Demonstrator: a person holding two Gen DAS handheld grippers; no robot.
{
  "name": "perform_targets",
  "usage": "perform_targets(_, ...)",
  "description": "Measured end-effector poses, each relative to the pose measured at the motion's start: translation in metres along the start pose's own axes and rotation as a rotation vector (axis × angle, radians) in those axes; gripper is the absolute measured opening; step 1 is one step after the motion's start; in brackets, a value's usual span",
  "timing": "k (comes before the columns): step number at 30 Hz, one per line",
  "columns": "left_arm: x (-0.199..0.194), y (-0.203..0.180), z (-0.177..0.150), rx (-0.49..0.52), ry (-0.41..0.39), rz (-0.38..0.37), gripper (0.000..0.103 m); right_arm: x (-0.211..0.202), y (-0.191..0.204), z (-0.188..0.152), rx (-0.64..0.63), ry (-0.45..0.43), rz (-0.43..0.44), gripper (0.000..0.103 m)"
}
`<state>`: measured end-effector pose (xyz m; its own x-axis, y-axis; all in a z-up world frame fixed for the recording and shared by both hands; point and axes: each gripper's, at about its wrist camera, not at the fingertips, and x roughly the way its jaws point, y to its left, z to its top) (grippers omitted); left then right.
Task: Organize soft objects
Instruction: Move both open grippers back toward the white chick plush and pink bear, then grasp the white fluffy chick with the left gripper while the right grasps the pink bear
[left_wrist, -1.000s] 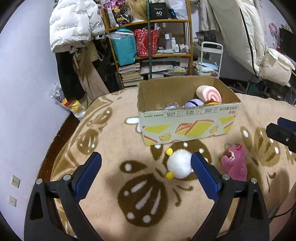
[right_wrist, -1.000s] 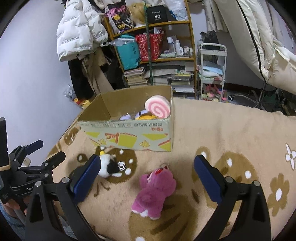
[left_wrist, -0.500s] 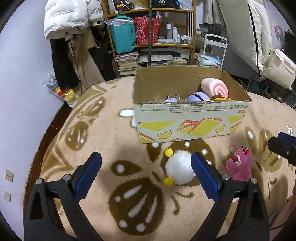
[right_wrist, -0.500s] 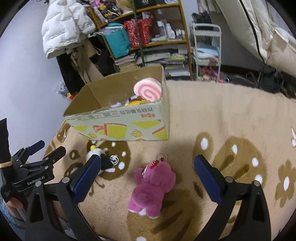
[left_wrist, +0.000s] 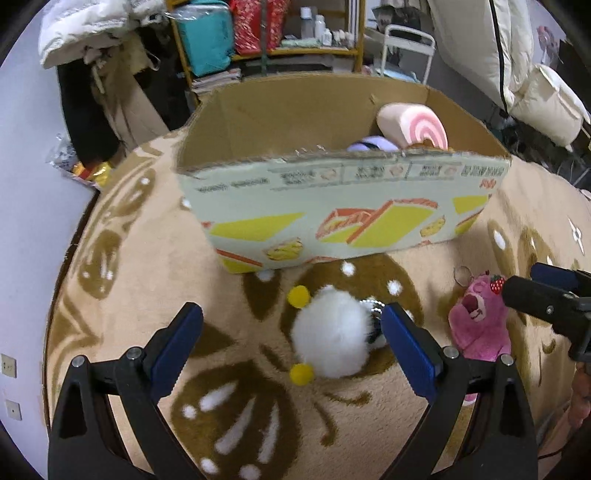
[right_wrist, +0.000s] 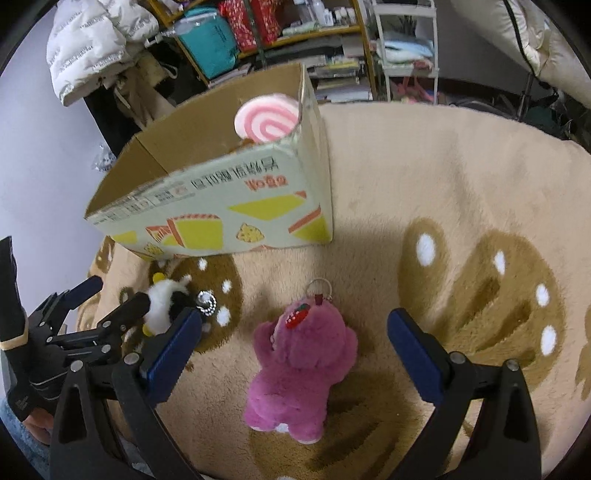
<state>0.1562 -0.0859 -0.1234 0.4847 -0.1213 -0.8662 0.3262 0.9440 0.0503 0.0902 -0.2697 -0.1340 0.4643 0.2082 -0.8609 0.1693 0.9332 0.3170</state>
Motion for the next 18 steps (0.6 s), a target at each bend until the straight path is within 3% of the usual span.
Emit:
perform_targets(9,0.027,-0.014,-0.002,0.044,0.073,0.006,0.096,0.028,-0.005,-0.004,0.032,0.112,-0.005,0.103)
perform_targets(16,0.042,-0.018,-0.003,0.045,0.113,0.005,0.096,0.04,-0.01,-0.008,0.039,0.149,-0.03,0.103)
perform_targets(18,0.045,-0.018,-0.002,0.037,0.122,-0.004,0.096,0.046,-0.011,-0.008,0.044,0.168,-0.031,0.098)
